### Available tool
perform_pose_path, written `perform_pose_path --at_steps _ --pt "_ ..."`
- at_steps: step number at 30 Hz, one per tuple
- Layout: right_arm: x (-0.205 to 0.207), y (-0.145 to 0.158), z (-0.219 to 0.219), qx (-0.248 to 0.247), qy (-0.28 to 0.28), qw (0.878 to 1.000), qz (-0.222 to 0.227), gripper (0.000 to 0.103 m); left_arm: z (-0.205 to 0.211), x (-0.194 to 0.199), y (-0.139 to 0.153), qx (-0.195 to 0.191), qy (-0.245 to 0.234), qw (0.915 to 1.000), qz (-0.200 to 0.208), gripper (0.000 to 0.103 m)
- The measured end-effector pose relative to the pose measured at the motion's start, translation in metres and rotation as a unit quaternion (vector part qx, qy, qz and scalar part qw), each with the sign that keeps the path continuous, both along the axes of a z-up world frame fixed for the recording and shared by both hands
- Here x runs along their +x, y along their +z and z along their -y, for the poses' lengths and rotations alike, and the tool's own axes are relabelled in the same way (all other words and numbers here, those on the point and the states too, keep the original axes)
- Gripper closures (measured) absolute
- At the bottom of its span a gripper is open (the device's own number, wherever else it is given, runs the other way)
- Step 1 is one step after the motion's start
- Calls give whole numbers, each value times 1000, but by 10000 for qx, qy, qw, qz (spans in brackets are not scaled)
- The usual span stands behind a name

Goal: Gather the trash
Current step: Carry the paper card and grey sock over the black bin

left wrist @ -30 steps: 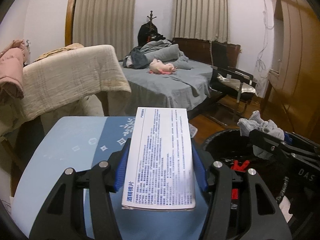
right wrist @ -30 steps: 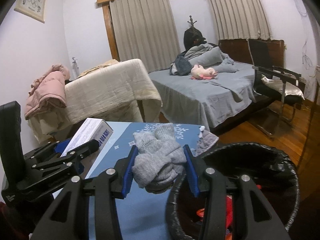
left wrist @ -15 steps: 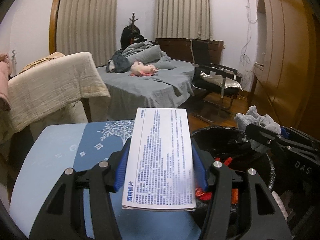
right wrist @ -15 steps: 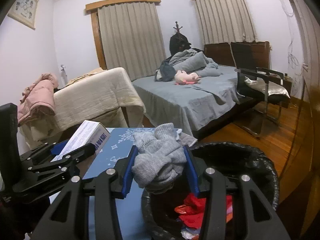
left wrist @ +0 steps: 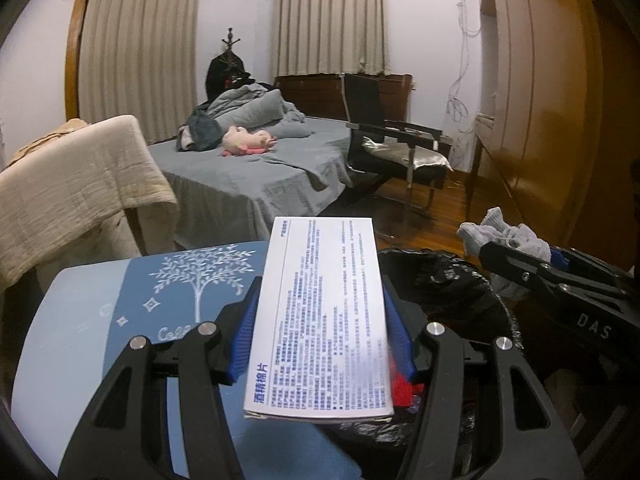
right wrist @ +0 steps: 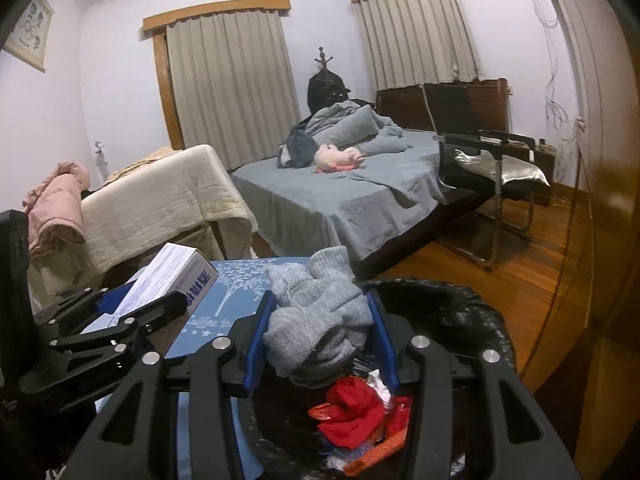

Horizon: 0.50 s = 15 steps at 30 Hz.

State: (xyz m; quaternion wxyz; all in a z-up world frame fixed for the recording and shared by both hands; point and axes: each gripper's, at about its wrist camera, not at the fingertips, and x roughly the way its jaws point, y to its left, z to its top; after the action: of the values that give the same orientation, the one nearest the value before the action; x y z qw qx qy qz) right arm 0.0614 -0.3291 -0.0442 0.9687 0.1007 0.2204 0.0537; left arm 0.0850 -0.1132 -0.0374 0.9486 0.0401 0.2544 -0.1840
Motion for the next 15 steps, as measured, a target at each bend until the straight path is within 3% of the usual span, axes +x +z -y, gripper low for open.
perform_pose_path --at_steps 15 --pt "2 -18 33 -19 -404 9990 -172 58 46 15 -20 34 -529 9985 -109 49"
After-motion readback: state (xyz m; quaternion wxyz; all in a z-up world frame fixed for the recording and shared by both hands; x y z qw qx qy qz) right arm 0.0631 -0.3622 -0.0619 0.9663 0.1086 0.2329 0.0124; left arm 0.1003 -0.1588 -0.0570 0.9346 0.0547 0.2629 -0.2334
